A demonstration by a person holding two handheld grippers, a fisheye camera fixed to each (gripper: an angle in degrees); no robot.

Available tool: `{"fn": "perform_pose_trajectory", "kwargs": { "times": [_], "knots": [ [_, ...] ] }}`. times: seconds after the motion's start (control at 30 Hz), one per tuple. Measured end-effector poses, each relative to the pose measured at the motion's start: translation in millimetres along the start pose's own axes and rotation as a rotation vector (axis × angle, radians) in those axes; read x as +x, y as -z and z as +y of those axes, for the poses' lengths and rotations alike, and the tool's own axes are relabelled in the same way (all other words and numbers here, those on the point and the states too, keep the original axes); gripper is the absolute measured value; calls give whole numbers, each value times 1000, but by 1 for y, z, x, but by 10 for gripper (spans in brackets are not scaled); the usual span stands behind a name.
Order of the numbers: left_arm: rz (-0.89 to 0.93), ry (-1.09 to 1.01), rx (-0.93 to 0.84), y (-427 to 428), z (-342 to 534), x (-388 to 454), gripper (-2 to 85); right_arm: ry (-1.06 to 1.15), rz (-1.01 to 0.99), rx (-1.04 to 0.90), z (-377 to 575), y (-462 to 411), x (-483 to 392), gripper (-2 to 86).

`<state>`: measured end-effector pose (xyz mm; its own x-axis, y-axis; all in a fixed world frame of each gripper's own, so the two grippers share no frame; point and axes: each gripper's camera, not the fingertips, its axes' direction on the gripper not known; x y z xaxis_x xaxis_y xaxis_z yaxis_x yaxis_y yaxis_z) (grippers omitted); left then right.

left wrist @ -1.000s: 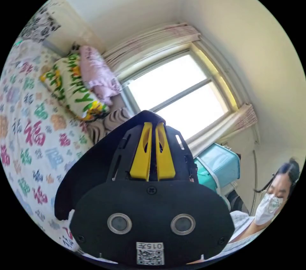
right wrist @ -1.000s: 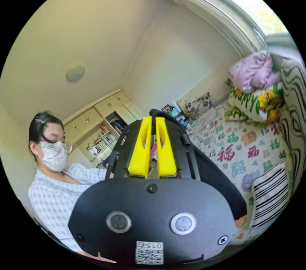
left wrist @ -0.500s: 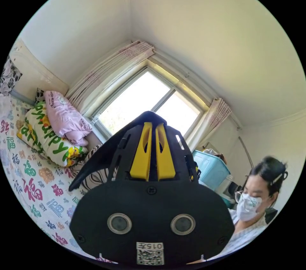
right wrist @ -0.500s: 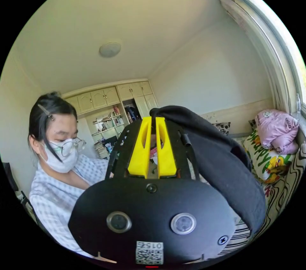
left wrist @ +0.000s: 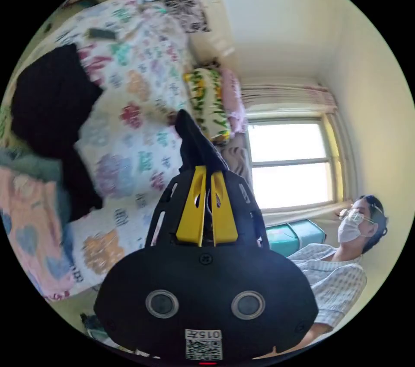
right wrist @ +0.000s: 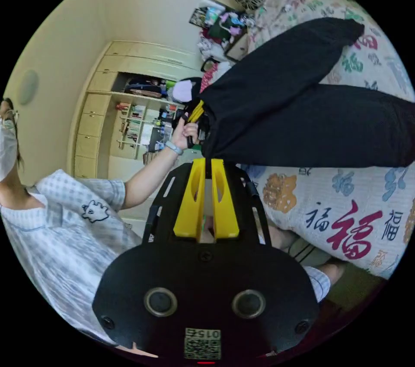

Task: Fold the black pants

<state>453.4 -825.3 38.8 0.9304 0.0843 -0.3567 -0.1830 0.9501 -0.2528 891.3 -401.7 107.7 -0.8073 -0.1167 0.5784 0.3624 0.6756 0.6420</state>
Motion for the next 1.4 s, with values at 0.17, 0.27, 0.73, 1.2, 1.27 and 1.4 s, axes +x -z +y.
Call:
{"fn": "perform_pose_trajectory", "kwargs": {
  "times": [0.17,0.27,0.73,1.2,1.27,1.4],
  "knots": [
    [-244,271,12,80,62,-160,-8,-248,23,-286,-3,-136,135,10],
    [-339,278,-22,106,89,-201,-7,-263,63,-412,-10,-177,169,13],
    [-453,173,196,181,198,-200,6,-366,25,-629,-58,-109,264,88],
    [-583,390,144,19,397,-172,77,-571,429,-109,-183,279,428,92],
    [-508,460,158,-32,420,-191,81,-611,473,-1,-214,340,461,93],
    [-480,569,183,-84,449,-218,86,-707,432,161,-247,402,507,95]
  ]
}}
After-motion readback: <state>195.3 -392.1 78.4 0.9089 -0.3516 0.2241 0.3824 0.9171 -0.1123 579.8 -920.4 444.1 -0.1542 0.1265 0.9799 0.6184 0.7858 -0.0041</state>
